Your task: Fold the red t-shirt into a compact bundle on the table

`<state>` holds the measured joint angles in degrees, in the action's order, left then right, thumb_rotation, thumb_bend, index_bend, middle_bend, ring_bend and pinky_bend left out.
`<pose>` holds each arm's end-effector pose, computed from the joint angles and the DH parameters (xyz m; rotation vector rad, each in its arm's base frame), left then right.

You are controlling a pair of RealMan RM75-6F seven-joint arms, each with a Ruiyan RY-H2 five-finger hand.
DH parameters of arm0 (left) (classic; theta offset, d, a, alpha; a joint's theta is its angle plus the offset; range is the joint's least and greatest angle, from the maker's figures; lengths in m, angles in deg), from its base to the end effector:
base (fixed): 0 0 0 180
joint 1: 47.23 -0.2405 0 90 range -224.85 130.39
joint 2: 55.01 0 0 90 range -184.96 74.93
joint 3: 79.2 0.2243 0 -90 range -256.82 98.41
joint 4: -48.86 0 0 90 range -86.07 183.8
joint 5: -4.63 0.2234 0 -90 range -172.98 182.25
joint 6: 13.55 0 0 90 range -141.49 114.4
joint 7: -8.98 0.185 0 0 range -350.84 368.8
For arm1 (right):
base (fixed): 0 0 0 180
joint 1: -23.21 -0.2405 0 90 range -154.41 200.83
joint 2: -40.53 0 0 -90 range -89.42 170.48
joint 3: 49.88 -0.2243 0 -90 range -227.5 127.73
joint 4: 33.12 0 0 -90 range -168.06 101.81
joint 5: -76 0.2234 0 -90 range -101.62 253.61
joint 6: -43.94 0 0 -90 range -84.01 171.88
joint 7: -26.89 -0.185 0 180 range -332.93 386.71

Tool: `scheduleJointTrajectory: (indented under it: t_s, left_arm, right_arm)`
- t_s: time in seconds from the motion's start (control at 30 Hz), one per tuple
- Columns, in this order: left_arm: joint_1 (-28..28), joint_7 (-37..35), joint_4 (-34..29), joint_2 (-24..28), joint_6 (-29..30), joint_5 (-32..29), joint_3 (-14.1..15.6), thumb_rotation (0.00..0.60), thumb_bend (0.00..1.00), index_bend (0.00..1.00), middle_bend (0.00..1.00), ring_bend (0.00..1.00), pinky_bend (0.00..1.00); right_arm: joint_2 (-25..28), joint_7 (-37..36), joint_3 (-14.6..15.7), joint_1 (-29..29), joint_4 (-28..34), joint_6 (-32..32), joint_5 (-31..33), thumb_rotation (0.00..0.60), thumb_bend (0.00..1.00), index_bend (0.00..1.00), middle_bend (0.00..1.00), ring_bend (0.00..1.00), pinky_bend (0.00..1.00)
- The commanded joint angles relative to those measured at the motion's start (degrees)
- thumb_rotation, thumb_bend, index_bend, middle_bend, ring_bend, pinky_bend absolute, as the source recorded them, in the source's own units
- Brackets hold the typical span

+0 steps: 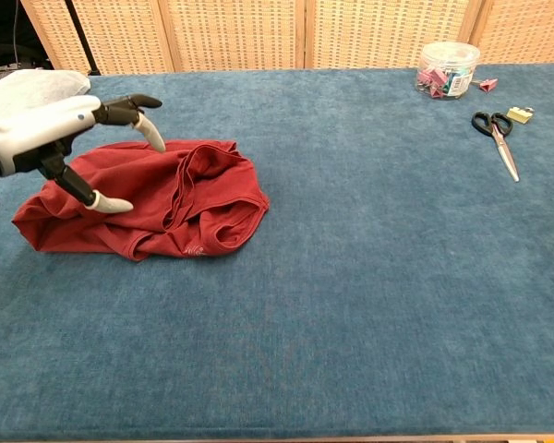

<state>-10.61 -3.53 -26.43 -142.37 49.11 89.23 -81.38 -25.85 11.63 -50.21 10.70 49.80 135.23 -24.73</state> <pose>-0.1611 0.3373 -0.0325 -1.8725 -1.1001 -1.1724 -0.2409 -0.2409 0.1252 1.6232 -0.7998 1.2682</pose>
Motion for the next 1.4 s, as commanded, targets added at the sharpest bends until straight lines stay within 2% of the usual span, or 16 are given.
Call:
scheduleJointTrajectory:
  t_s: [0.03, 0.2, 0.53, 0.83, 1.0, 1.2, 1.4]
  left_arm:
    - [-0.3, 0.7, 3.1, -2.4, 0.3, 1.0, 0.8, 0.600, 0.22, 0.36, 0.00, 0.00, 0.00]
    - [-1.0, -0.8, 6.3, -4.7, 0.6, 2.5, 2.1, 0.600, 0.24, 0.38, 0.00, 0.00, 0.00]
    - [-1.5, -3.7, 10.1, -7.3, 2.0, 4.8, 3.0, 0.600, 0.28, 0.42, 0.00, 0.00, 0.00]
    - [-1.8, -4.2, 12.7, -9.4, 2.5, 4.8, 2.7, 0.600, 0.45, 0.51, 0.00, 0.00, 0.00]
    - [-1.9, -5.0, 13.4, -9.7, 3.3, 4.9, 2.1, 0.600, 0.48, 0.56, 0.00, 0.00, 0.00]
    - [-1.9, -6.4, 13.4, -10.0, 4.3, 5.0, 1.4, 0.600, 0.50, 0.66, 0.00, 0.00, 0.00]
    - [-2.2, -7.5, 9.8, -9.3, 6.0, 4.9, 0.3, 0.600, 0.53, 0.71, 0.00, 0.00, 0.00]
  right_arm:
    - [0.0, -0.1, 0.0, 0.0, 0.0, 0.0, 0.1, 0.600, 0.03, 0.00, 0.00, 0.00, 0.00]
    - [0.2, -0.8, -0.2, 0.1, -0.1, 0.2, 0.4, 0.600, 0.03, 0.00, 0.00, 0.00, 0.00]
    - [0.4, -1.2, -0.2, 0.1, 0.0, 0.4, 0.2, 0.600, 0.03, 0.00, 0.00, 0.00, 0.00]
    - [0.5, -1.5, -0.2, 0.2, -0.1, 0.4, 0.1, 0.600, 0.03, 0.00, 0.00, 0.00, 0.00]
    - [0.5, -1.5, -0.2, 0.1, -0.1, 0.4, 0.2, 0.600, 0.03, 0.00, 0.00, 0.00, 0.00]
    - [0.5, -1.3, -0.1, 0.1, 0.0, 0.3, 0.1, 0.600, 0.03, 0.00, 0.00, 0.00, 0.00]
    - [0.5, -1.4, -0.1, 0.2, 0.0, 0.4, 0.0, 0.600, 0.03, 0.00, 0.00, 0.00, 0.00]
